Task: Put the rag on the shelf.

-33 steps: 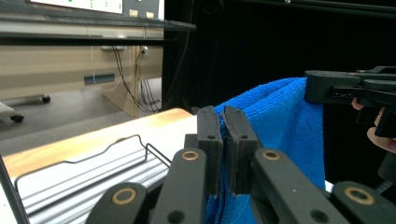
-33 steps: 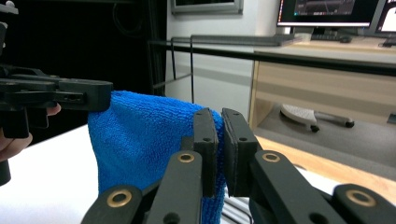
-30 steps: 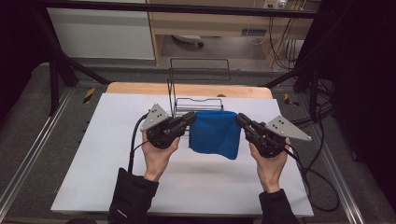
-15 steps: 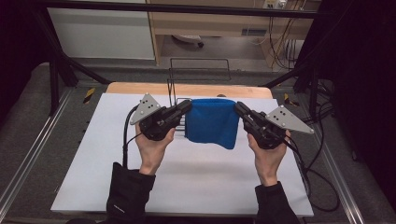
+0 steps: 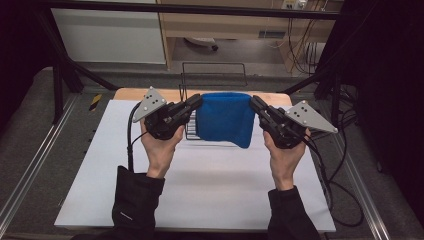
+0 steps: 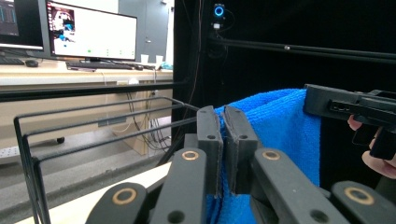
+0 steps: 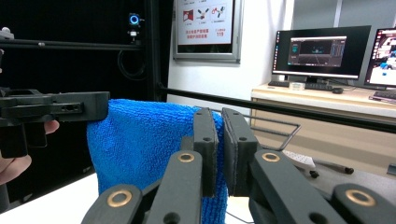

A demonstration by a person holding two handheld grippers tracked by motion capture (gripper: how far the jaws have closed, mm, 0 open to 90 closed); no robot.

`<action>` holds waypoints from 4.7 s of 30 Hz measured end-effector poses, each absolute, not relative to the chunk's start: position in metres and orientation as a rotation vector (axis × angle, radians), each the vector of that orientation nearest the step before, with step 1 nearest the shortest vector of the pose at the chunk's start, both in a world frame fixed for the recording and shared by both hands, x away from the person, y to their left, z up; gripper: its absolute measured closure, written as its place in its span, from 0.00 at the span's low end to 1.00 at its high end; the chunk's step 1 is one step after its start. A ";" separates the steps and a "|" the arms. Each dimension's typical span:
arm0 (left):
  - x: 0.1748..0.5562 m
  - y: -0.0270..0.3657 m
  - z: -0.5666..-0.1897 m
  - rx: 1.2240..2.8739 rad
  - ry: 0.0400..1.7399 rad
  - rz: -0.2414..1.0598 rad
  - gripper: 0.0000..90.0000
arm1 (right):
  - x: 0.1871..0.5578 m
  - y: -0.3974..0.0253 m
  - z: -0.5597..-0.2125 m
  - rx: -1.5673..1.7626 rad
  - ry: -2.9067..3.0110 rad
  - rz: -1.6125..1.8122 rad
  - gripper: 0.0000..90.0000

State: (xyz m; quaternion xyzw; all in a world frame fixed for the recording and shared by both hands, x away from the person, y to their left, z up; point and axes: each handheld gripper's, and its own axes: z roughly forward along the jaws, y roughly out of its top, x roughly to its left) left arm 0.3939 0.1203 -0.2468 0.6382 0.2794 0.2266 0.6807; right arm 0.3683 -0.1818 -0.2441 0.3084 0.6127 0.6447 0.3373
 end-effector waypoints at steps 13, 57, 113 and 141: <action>0.400 0.126 -0.223 1.397 0.611 0.536 0.95 | 0.377 -0.174 -0.219 0.763 1.570 1.670 0.95; 0.451 0.129 -0.153 1.337 0.627 0.597 0.95 | 0.439 -0.160 -0.155 0.762 1.487 1.670 0.95; 0.517 0.146 -0.188 1.433 0.651 0.633 0.95 | 0.520 -0.154 -0.183 0.732 1.674 1.630 0.95; 0.494 0.146 -0.212 1.549 0.616 0.588 0.95 | 0.490 -0.160 -0.206 0.757 1.767 1.585 0.94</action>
